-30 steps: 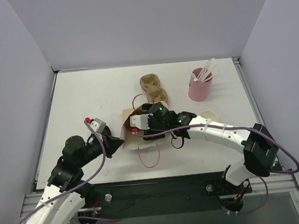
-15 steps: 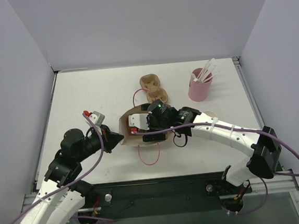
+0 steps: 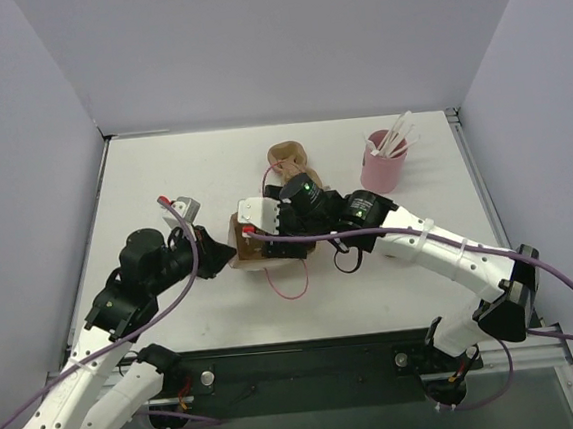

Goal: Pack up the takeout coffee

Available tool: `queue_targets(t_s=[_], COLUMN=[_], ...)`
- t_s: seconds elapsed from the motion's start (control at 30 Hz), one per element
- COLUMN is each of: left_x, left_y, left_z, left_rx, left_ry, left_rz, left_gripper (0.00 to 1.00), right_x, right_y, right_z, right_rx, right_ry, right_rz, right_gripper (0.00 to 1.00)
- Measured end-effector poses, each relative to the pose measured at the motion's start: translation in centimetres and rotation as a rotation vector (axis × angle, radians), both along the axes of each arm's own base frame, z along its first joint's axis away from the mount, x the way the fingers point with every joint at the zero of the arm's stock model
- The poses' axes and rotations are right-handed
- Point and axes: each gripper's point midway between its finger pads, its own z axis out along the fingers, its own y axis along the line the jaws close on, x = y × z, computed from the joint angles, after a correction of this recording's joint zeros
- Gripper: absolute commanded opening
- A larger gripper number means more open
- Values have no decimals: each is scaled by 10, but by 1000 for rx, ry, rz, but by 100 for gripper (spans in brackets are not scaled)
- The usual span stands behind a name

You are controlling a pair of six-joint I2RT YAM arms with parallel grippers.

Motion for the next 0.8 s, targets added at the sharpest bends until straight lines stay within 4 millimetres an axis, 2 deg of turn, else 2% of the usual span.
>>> queue_targets(t_s=[0.1, 0.27, 0.43, 0.57, 0.63, 0.67, 0.7, 0.73, 0.77, 0.8], left_x=[8, 19, 29, 38, 41, 42, 43, 45, 45, 46], left_y=[2, 4, 6, 11, 14, 15, 16, 18, 18, 19], left_z=[3, 15, 23, 29, 32, 34, 35, 40, 41, 43], left_rx=[9, 14, 25, 41, 47, 51, 56, 63, 63, 72], left_ry=[8, -7, -20, -38, -52, -60, -70, -90, -91, -104], left_rz=[34, 76, 110, 155, 174, 182, 186, 193, 193, 194], left_gripper=[31, 36, 43, 46, 48, 54, 57, 61, 62, 65], right_x=[2, 9, 12, 11, 16, 20, 26, 42, 42, 51], right_y=[3, 4, 10, 10, 6, 2, -3, -19, -19, -28], right_z=[19, 52, 101, 124, 134, 138, 142, 148, 148, 149], right_rx=[42, 136, 281, 386, 431, 452, 471, 506, 506, 524], right_ry=[-3, 0, -5, 13, 18, 14, 12, 3, 3, -1], right_rz=[-21, -84, -131, -175, -234, -271, -314, -414, -414, -467], right_gripper=[76, 76, 76, 70, 68, 68, 67, 66, 66, 66])
